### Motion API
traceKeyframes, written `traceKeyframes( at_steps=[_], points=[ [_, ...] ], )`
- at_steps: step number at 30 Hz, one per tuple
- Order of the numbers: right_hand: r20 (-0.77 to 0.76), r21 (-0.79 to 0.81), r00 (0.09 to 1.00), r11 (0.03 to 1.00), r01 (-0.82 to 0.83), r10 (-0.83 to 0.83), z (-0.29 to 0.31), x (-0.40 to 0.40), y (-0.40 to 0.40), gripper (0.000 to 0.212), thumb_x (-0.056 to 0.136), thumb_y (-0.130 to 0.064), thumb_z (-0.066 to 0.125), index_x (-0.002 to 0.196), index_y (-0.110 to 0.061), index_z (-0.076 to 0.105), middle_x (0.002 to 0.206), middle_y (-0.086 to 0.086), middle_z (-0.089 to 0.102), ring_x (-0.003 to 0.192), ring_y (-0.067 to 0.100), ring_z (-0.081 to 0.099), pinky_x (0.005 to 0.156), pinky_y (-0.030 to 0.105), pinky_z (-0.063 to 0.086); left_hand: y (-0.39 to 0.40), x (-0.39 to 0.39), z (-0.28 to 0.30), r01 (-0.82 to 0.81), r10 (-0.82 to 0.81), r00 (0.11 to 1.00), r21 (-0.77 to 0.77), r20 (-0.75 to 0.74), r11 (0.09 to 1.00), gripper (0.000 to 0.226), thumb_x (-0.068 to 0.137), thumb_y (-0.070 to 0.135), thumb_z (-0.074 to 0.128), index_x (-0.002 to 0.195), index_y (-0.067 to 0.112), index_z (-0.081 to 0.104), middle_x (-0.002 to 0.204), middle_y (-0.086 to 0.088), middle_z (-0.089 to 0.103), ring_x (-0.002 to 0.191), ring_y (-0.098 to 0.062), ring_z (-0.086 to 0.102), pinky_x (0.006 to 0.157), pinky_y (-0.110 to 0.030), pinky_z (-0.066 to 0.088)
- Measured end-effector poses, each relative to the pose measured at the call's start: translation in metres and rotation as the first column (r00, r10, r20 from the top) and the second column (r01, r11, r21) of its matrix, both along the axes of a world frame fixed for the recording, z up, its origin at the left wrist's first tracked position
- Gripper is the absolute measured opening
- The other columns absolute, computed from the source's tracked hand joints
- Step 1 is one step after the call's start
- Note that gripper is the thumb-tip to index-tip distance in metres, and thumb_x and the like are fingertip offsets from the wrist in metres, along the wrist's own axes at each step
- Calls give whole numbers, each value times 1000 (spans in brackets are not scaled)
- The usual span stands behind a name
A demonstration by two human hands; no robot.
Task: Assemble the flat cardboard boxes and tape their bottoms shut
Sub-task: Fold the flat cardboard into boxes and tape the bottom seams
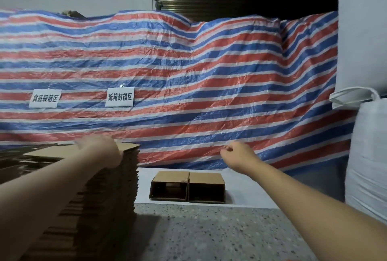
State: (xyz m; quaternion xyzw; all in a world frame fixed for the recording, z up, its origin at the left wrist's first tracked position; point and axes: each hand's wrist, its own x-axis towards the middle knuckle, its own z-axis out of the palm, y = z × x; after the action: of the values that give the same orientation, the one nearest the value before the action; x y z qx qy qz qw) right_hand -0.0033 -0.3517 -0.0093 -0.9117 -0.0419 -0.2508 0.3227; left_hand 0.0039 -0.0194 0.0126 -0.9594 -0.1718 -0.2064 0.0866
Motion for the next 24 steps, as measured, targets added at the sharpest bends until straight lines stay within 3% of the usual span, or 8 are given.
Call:
traceKeyframes(
  at_steps=[3, 7, 13, 16, 19, 22, 24],
  points=[
    [-36, -99, 999, 995, -15, 12, 0, -15, 4, 38, 95, -26, 50, 60, -18, 38, 61, 2, 40, 57, 18, 38, 57, 32, 30, 17, -5, -26, 12, -23, 992, -87, -123, 996, 59, 97, 58, 37, 135, 14, 52, 136, -7, 56, 125, -28, 52, 107, -48, 41],
    [-47, -127, 998, 991, -52, 47, 4, -29, 10, 41, 97, -27, 51, 59, -18, 36, 60, 0, 37, 55, 17, 36, 56, 31, 30, 14, -15, -52, 91, -91, 995, 8, 51, 996, 45, 98, 54, 36, 123, 23, 58, 115, 2, 64, 104, -19, 60, 90, -35, 49],
    [-59, -172, 997, 983, -66, 56, -3, -31, 20, 38, 96, -27, 50, 61, -17, 40, 65, 3, 43, 61, 19, 41, 61, 34, 34, 14, -36, -56, 178, -238, 931, 226, 277, 958, 29, 101, 36, 36, 114, 26, 60, 101, 6, 66, 93, -18, 64, 84, -35, 48],
    [-11, -124, 997, 989, -83, 82, 0, -28, 28, 34, 98, -32, 49, 68, -16, 46, 72, 4, 51, 67, 21, 47, 64, 34, 38, 13, -54, -25, 426, -488, 692, 245, 532, 871, 16, 94, 12, 58, 106, 8, 68, 94, -14, 71, 81, -35, 68, 73, -45, 52],
    [73, 148, 984, 974, -174, 165, 18, -27, 30, 36, 101, -51, 45, 93, -16, 53, 86, -1, 56, 81, 17, 55, 67, 30, 42, -2, -79, 17, 604, -541, 421, 220, 728, 766, 17, 92, -4, 58, 107, -5, 66, 90, -27, 68, 74, -43, 65, 68, -48, 50],
    [147, 533, 954, 791, -299, 262, 42, -31, 25, 52, 97, -67, 40, 118, -21, 48, 121, 3, 58, 105, 17, 56, 92, 39, 42, -23, -102, 47, 673, -481, 219, 225, 849, 704, 18, 101, 10, 48, 103, -3, 60, 82, -20, 60, 70, -35, 55, 65, -36, 36],
    [195, 643, 950, 699, -312, 245, 50, -36, 22, 71, 90, -77, 38, 138, -24, 43, 143, 1, 49, 127, 24, 49, 106, 48, 36, -40, -114, 54, 735, -417, 174, 164, 892, 658, 18, 104, 17, 43, 94, 6, 53, 76, -2, 50, 65, -21, 44, 61, -32, 29]
  ],
)
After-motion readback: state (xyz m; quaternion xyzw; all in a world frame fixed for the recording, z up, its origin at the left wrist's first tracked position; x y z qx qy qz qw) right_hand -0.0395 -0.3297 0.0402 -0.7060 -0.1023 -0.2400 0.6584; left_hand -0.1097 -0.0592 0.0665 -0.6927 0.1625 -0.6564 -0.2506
